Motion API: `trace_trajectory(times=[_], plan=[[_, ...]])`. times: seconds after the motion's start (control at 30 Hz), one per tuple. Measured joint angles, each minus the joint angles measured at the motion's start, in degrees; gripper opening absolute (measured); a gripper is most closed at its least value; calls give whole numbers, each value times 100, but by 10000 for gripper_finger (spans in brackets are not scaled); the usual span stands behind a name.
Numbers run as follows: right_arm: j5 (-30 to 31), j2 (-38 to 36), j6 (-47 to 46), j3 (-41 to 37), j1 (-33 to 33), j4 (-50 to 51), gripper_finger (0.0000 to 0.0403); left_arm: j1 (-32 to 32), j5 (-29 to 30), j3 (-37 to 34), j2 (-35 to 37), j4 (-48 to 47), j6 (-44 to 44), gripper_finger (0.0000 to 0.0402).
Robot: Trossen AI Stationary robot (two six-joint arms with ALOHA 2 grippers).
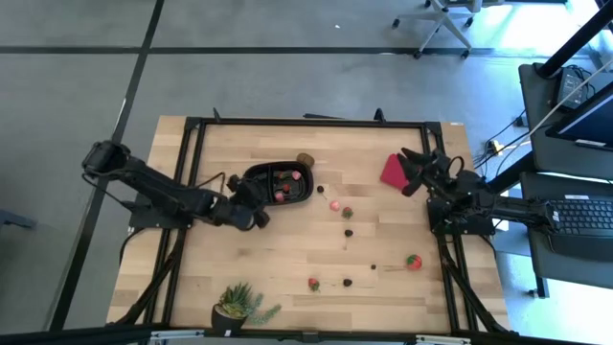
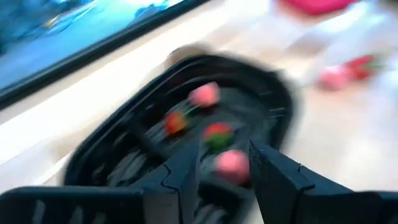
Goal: Pick and placing Produce into tupperware
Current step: Put the black cherry into the black bin
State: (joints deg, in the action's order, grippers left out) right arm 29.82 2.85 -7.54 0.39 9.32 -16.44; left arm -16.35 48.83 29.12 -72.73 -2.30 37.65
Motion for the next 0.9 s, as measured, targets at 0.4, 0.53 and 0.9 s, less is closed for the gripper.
trace_trajectory(times=[0.4,0.53,0.9], plan=[[-605,818,180,862,-17,863,142,-661,-2626,2,57,853,-1583,130],[-672,1807,184,1583,-17,1442,142,-657,-2845,4,57,920,-2002,123],[-764,4277,31,3452,-17,1747,142,-657,-2272,4,37,878,-2028,104]])
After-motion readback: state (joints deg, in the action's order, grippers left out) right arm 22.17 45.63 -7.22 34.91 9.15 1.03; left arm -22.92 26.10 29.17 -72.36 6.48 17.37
